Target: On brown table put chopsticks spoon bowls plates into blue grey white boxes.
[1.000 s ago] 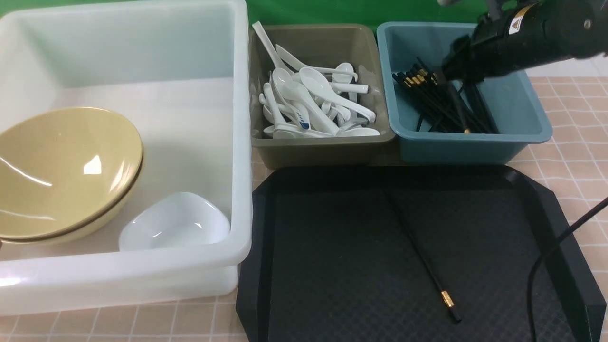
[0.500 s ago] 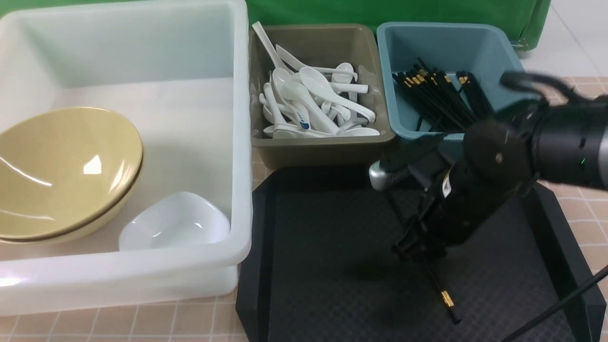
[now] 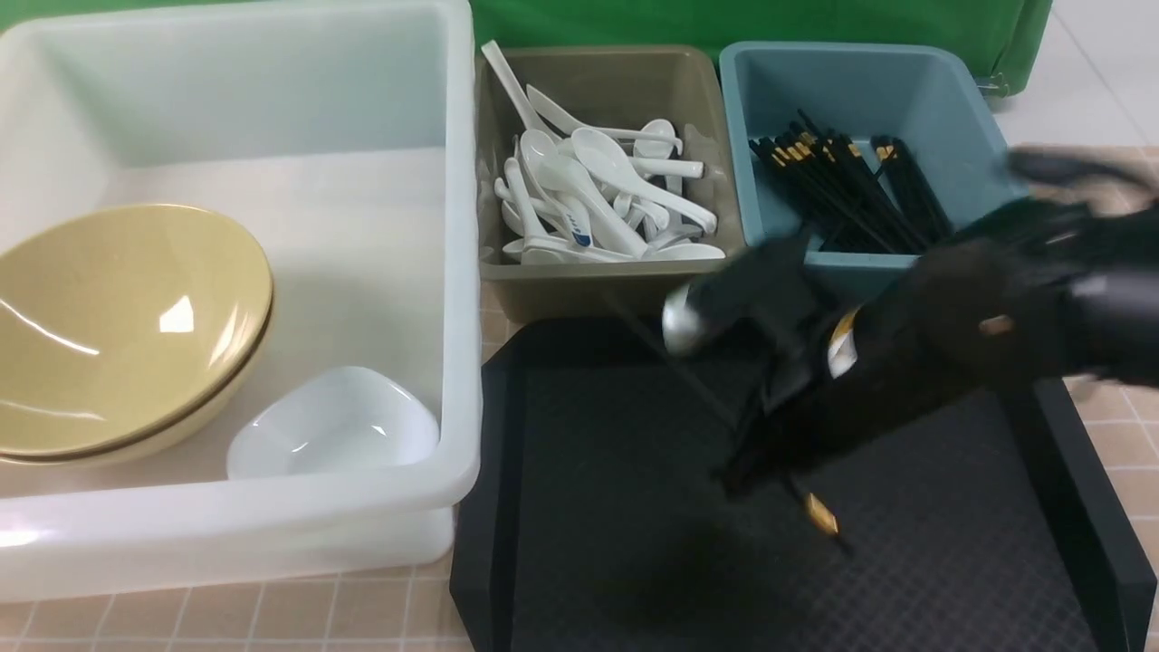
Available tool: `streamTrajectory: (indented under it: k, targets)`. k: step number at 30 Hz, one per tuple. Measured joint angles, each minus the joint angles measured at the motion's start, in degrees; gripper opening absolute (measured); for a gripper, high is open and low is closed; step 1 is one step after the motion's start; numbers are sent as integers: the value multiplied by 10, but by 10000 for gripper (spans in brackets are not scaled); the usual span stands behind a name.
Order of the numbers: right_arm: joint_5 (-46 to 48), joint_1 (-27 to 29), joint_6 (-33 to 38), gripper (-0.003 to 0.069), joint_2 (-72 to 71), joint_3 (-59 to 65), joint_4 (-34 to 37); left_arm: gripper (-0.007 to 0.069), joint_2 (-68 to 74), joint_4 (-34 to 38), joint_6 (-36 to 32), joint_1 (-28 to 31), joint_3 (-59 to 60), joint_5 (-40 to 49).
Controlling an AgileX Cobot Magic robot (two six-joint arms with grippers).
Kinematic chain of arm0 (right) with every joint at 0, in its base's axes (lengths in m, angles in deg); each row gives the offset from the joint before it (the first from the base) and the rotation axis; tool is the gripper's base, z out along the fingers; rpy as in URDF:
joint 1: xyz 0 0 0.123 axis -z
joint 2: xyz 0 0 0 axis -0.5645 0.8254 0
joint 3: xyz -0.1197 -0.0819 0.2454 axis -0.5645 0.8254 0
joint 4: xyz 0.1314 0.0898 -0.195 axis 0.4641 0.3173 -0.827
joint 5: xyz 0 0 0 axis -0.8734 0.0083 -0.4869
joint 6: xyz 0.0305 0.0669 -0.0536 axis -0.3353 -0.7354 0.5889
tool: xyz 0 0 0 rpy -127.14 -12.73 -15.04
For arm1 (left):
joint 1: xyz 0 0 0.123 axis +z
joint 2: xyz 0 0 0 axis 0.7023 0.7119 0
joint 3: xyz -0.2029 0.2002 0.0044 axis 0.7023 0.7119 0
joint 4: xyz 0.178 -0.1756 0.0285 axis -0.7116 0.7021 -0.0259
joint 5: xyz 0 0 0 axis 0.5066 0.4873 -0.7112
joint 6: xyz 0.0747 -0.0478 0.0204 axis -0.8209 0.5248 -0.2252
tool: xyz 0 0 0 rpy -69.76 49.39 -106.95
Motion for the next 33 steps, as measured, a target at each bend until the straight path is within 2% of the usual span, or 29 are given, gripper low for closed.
streamTrajectory:
  k: [2,3,6,9,10,11,14,16,18,21,24,26,28,31,33]
  targets:
    - [-77,5,-4,75,-72,0,-43,5,0,0,0,0,0,0]
    - [-85,6,-6,75,-76,0,-47,5,0,0,0,0,0,0]
    - [-248,47,-21,74,-116,0,-105,5,0,0,0,0,0,0]
    - [-423,110,-27,74,-90,0,-121,5,0,0,0,0,0,0]
    - [-433,114,-28,74,-87,0,-121,5,0,0,0,0,0,0]
    - [-519,146,-35,76,-50,0,-123,5,0,0,0,0,0,-5]
    - [-596,182,-57,102,13,0,-124,5,0,0,0,0,0,-10]
    - [-600,192,-81,127,35,0,-124,5,0,0,0,0,0,-8]
    - [-580,201,-135,207,65,0,-124,5,0,0,0,0,0,2]
    - [-541,203,-161,321,86,0,-124,5,0,0,0,0,0,23]
    - [-497,203,-200,368,79,0,-124,5,0,0,0,0,0,38]
    - [-426,201,-234,353,51,1,-124,5,0,0,0,0,0,49]
    - [-367,200,-234,314,15,2,-124,5,0,0,0,0,0,54]
    - [-292,191,-189,171,-91,20,-124,5,0,0,0,0,0,67]
    - [-280,178,-160,80,-175,43,-124,5,0,0,0,0,0,73]
